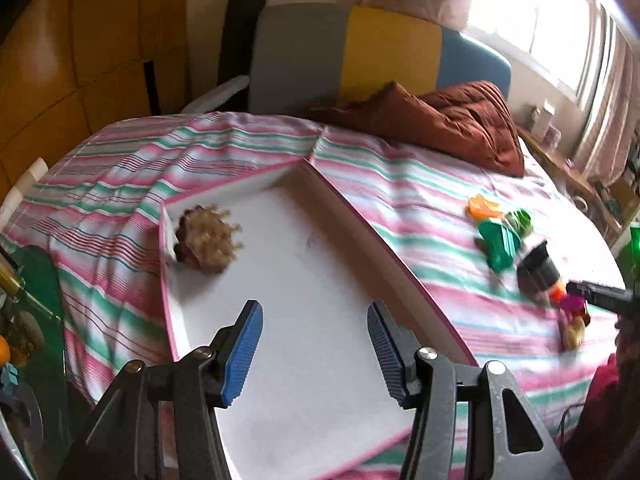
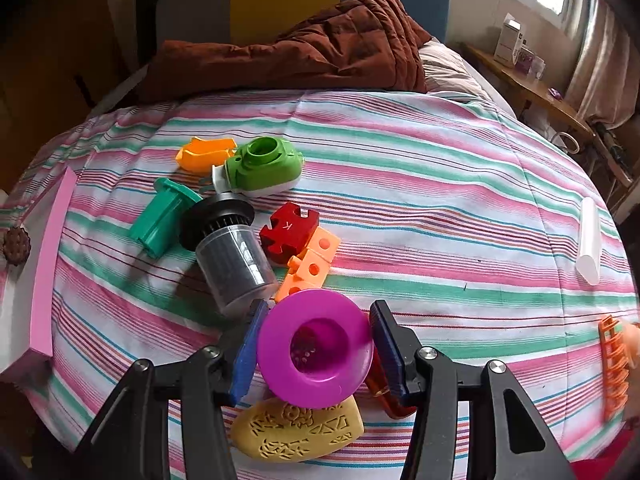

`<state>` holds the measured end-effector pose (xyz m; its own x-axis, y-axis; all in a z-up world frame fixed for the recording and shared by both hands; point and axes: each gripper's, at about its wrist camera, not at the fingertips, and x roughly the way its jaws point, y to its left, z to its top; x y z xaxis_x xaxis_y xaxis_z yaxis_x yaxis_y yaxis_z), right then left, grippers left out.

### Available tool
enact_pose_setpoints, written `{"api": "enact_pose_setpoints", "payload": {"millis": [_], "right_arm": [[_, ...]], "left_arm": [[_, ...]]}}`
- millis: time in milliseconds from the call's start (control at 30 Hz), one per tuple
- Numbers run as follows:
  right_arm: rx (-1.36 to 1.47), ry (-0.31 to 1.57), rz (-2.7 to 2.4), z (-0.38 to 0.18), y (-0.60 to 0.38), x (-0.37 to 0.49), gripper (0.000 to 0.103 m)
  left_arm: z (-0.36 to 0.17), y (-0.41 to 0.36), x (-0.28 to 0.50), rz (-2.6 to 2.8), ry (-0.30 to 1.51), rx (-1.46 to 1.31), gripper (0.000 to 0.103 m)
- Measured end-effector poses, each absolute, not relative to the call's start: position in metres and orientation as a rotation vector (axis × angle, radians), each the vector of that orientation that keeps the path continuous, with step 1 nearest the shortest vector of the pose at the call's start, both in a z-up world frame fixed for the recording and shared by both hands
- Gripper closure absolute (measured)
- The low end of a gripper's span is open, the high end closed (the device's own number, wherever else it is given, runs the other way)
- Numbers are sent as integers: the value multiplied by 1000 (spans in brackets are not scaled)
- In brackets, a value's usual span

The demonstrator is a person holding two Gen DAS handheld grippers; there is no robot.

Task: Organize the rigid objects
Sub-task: 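Lift the magenta funnel with the right tool and carry it over the tray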

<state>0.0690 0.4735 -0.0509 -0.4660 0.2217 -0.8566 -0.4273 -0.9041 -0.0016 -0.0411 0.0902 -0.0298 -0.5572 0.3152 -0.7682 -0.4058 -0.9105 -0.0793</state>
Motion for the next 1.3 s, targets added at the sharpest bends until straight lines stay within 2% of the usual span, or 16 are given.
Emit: {"api": "enact_pose_setpoints", "payload": {"millis": [500,700,1100,1300], "right_arm": [[-1296,322,2383,-45,476,74,50],[-1277,379,2402,-43,478,74,50],[-1349,358,2382,-54,463,67,50],[-1304,360,2395,-38,458,69,50]], "left_arm": [[-24,87,-25,2500,186,-1176,48],[-24,80,-25,2501,160,-1176,48],[-28,63,-28,2497,97,-1194,48],[-30,55,-29,2496,74,-1198,48]]}}
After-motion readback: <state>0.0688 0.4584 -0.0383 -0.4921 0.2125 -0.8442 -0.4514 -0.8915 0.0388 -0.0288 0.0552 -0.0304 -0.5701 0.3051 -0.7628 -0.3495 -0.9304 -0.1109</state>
